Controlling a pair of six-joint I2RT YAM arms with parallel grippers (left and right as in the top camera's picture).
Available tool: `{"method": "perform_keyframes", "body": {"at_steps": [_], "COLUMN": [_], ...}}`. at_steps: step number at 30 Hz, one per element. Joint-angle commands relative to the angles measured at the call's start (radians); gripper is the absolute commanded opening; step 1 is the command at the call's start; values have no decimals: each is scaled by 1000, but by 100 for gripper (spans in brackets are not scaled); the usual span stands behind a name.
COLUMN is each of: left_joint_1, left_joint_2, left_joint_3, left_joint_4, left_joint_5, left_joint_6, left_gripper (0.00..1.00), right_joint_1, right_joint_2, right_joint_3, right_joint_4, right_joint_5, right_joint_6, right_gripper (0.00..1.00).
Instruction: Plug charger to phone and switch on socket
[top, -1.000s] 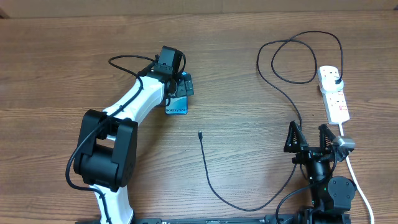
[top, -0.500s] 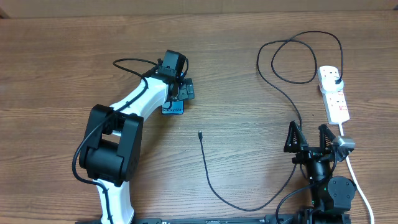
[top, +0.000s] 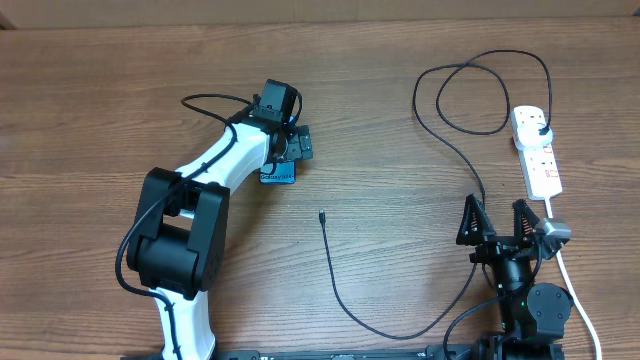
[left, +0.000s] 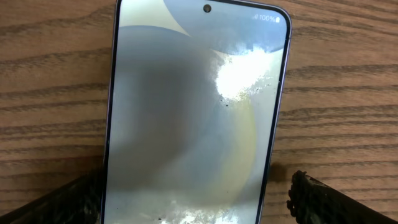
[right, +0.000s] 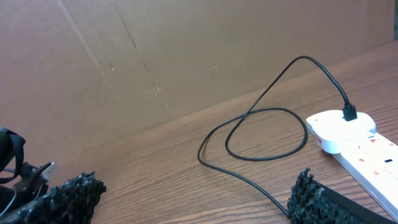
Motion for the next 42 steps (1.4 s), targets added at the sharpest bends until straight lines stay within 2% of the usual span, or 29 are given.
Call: {"method": "perform_keyframes", "body": {"at_steps": [1,42], "left_joint_1": [-2,-3], "left_joint_2": [62,62], "left_joint_3": [-24,-24], "left_joint_4": [-28,-47], "left_joint_5": [99,124], "left_joint_6": [-19,-19], "left_gripper": [100,99], "right_joint_1": [5,5], "right_joint_2": [-9,-9], "right_joint_3": [-10,-10], "right_joint_4": [4,4], "right_joint_5": [-5,-5], "right_joint_6": [-1,-1], "right_gripper": [100,100]}}
